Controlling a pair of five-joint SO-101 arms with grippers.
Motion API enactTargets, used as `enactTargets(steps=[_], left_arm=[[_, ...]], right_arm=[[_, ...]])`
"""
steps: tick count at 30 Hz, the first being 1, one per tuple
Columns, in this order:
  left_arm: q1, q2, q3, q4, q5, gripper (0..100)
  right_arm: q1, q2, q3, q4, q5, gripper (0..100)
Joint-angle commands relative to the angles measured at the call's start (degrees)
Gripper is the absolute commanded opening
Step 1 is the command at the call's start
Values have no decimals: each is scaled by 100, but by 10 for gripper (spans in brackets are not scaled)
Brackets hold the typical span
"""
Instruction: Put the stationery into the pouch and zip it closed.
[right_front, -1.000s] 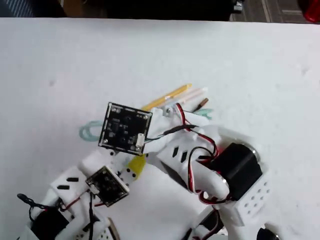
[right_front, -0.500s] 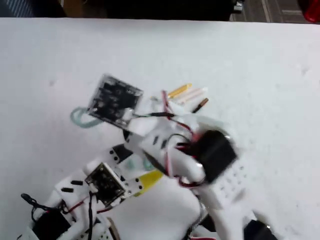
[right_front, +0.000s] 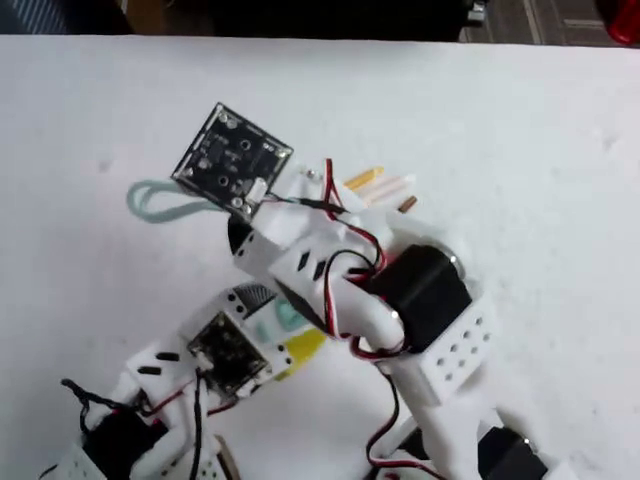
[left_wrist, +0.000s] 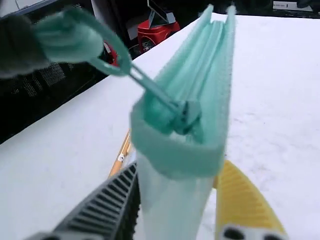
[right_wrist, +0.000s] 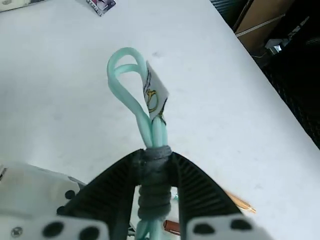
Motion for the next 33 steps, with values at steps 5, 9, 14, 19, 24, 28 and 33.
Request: enactTargets(steps=[5,9,14,19,24,28,33], left_arm=[[-110,-66,-18,-211,9,133],[-119,-66,-26,-220,9,37],[-145,-66,-26,-299,9,24],[-145,-66,-26,-281,9,23],[-145,-66,-9,-264,9,23],[-154,-66,-9,-255,9,23],[-532,-66,-9,-255,18,23]], right_arm=[[251,-13,-255,-409,-70,17],[699,-13,-255,-523,-79,17],[1059,-13,-246,-532,-79,17],[1411,-13,-246,-760,-79,17],[1745,-13,-176,-769,-53,17],[2176,-22,387,-1095,-35,17],[2721,-84,1099,-1569,-35,17]])
